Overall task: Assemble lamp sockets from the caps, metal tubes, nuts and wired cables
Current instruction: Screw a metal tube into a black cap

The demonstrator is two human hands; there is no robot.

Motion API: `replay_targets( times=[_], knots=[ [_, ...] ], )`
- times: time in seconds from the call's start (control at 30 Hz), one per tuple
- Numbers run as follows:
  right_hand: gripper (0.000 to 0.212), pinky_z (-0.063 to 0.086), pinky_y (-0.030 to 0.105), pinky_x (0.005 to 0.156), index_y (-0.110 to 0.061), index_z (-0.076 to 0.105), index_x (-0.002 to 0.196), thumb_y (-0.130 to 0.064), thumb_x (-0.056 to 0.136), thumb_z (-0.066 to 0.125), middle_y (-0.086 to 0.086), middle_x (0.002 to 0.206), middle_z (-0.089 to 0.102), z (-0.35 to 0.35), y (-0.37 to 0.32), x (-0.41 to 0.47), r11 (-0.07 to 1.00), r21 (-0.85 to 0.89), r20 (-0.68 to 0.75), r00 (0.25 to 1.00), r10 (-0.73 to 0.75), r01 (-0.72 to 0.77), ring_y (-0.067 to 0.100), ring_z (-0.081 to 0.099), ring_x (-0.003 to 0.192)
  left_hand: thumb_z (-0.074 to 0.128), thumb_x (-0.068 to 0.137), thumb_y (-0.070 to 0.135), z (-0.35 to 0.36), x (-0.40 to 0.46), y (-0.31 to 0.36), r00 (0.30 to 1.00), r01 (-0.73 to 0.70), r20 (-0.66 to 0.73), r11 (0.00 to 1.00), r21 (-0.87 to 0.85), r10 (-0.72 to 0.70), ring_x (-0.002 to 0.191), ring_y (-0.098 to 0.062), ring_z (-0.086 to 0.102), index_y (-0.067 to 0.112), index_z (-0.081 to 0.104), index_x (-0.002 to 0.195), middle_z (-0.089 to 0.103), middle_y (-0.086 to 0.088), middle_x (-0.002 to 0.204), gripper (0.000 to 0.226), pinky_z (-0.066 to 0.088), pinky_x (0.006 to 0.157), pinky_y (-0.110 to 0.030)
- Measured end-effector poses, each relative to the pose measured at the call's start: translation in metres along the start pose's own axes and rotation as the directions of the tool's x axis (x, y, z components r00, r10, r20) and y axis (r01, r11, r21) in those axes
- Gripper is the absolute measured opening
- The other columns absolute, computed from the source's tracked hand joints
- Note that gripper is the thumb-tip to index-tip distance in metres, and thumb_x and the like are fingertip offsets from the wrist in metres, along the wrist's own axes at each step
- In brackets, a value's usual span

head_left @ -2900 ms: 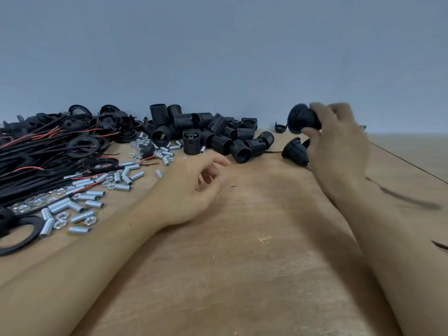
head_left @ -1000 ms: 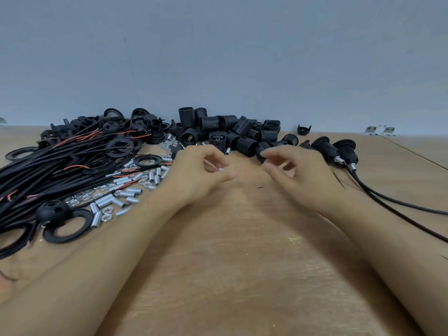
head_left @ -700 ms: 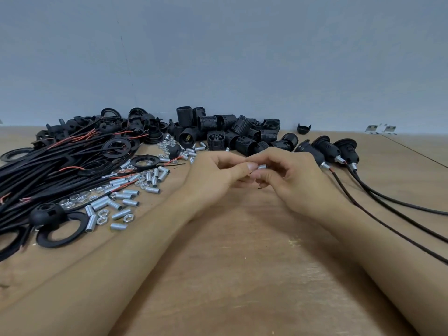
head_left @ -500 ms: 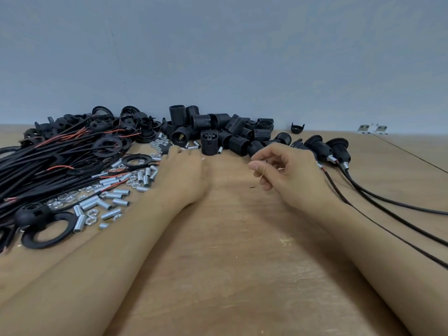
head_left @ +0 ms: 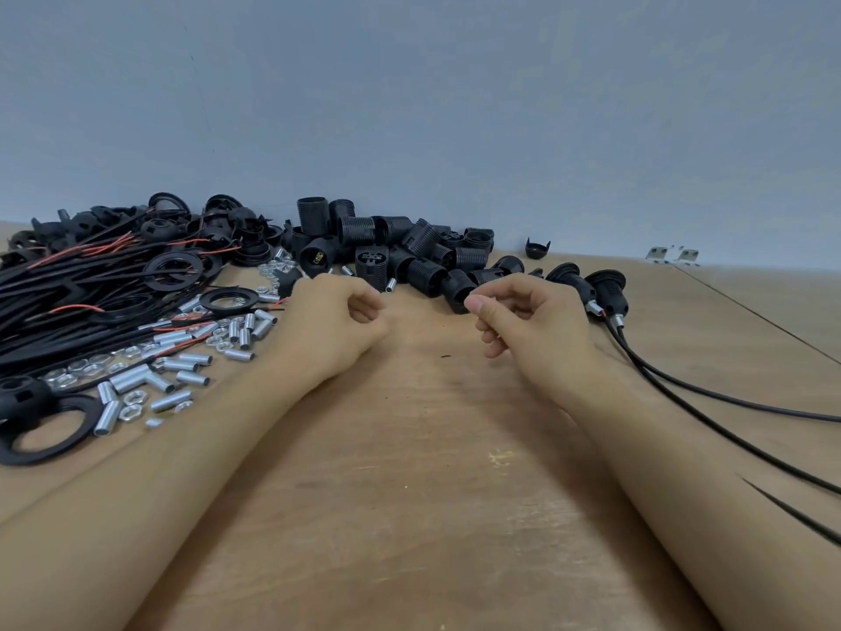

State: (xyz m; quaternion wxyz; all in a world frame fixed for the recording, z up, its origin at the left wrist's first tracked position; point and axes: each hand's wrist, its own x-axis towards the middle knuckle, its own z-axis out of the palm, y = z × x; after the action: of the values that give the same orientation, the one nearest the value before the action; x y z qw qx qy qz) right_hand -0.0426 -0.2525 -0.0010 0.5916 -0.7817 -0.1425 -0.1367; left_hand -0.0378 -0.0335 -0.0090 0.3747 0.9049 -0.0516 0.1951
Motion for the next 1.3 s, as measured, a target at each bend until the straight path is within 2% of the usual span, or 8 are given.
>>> replay_targets(
  times=[0.07, 0.13, 0.23, 0.47, 0.7, 0.93, 1.13, 1.3],
  knots=[
    [0.011, 0.056, 0.026, 0.057, -0.016, 0.073, 0.092, -0.006, 0.090, 0.068, 0.004, 0.072, 0.072, 0.001, -0.002, 0.000, 0.994, 0.104, 0.054, 0.998, 0.022, -0.027, 0.014, 0.068, 0.066, 0.076, 0.083, 0.007, 0.007, -0.005, 0.011, 0.997, 0.079, 0.023, 0.920, -0.383, -0.076, 0.071, 0.002, 0.067, 0.022, 0.077, 0.093, 0.075, 0.008, 0.079, 0.018, 0.051, 0.073, -0.009],
    [0.013, 0.057, 0.025, 0.060, -0.012, 0.071, 0.099, -0.003, 0.092, 0.065, 0.008, 0.080, 0.075, 0.006, -0.003, -0.002, 0.988, 0.152, 0.124, 0.992, 0.018, -0.037, 0.017, 0.072, 0.072, 0.072, 0.086, 0.003, 0.012, -0.010, 0.021, 0.986, 0.166, 0.120, 0.694, -0.700, -0.114, 0.076, -0.009, 0.070, 0.017, 0.078, 0.093, 0.076, 0.000, 0.080, 0.016, 0.056, 0.078, -0.020],
    [0.010, 0.059, 0.027, 0.066, -0.009, 0.067, 0.100, -0.004, 0.092, 0.065, 0.010, 0.081, 0.075, 0.012, -0.004, -0.006, 0.984, 0.176, 0.173, 0.985, 0.002, -0.033, 0.021, 0.074, 0.077, 0.067, 0.087, 0.001, 0.017, -0.015, 0.028, 0.966, 0.256, 0.241, 0.475, -0.842, -0.094, 0.077, -0.016, 0.069, 0.006, 0.077, 0.094, 0.074, -0.011, 0.081, 0.013, 0.057, 0.079, -0.024],
    [0.007, 0.060, 0.029, 0.066, -0.006, 0.069, 0.094, -0.001, 0.092, 0.065, 0.011, 0.080, 0.075, 0.014, -0.002, -0.008, 0.991, 0.126, 0.179, 0.982, -0.063, 0.040, 0.019, 0.074, 0.076, 0.068, 0.079, 0.012, 0.016, -0.015, 0.023, 0.945, 0.309, 0.318, 0.520, -0.797, -0.073, 0.082, -0.013, 0.070, 0.001, 0.073, 0.102, 0.075, -0.013, 0.092, 0.026, 0.057, 0.078, -0.022],
    [0.008, 0.059, 0.026, 0.067, -0.005, 0.075, 0.091, -0.001, 0.085, 0.072, 0.006, 0.090, 0.074, 0.015, 0.000, -0.007, 0.961, -0.034, 0.111, 0.957, -0.268, 0.274, 0.017, 0.069, 0.076, 0.068, 0.077, 0.018, 0.013, -0.015, 0.020, 0.916, 0.384, 0.394, 0.460, -0.801, -0.079, 0.071, -0.010, 0.070, 0.009, 0.080, 0.081, 0.075, -0.009, 0.082, 0.016, 0.057, 0.066, -0.019],
    [0.008, 0.059, 0.026, 0.065, -0.012, 0.074, 0.093, -0.006, 0.087, 0.072, 0.006, 0.085, 0.073, 0.016, -0.001, -0.004, 0.979, 0.017, 0.146, 0.968, -0.204, 0.204, 0.017, 0.069, 0.069, 0.070, 0.077, 0.012, 0.012, -0.016, 0.014, 0.943, 0.311, 0.330, 0.481, -0.820, -0.048, 0.078, -0.014, 0.070, -0.002, 0.075, 0.100, 0.075, -0.014, 0.090, 0.027, 0.057, 0.073, -0.021],
    [0.009, 0.058, 0.036, 0.065, -0.006, 0.075, 0.093, -0.003, 0.085, 0.073, 0.011, 0.084, 0.070, 0.017, -0.003, -0.006, 0.882, -0.130, 0.155, 0.888, -0.432, 0.452, 0.020, 0.068, 0.070, 0.068, 0.078, 0.019, 0.010, -0.015, 0.013, 0.913, 0.381, 0.403, 0.475, -0.793, -0.060, 0.069, -0.011, 0.069, 0.004, 0.079, 0.083, 0.074, -0.011, 0.080, 0.020, 0.057, 0.064, -0.020],
    [0.011, 0.059, 0.032, 0.061, -0.014, 0.073, 0.085, -0.023, 0.091, 0.070, 0.000, 0.072, 0.070, 0.015, -0.004, -0.006, 0.946, -0.156, 0.171, 0.951, -0.257, 0.283, 0.009, 0.068, 0.061, 0.069, 0.076, 0.003, 0.007, -0.017, 0.014, 0.939, 0.304, 0.344, 0.476, -0.825, -0.003, 0.083, -0.017, 0.070, -0.009, 0.069, 0.110, 0.073, -0.018, 0.098, 0.035, 0.057, 0.078, -0.024]
  ],
)
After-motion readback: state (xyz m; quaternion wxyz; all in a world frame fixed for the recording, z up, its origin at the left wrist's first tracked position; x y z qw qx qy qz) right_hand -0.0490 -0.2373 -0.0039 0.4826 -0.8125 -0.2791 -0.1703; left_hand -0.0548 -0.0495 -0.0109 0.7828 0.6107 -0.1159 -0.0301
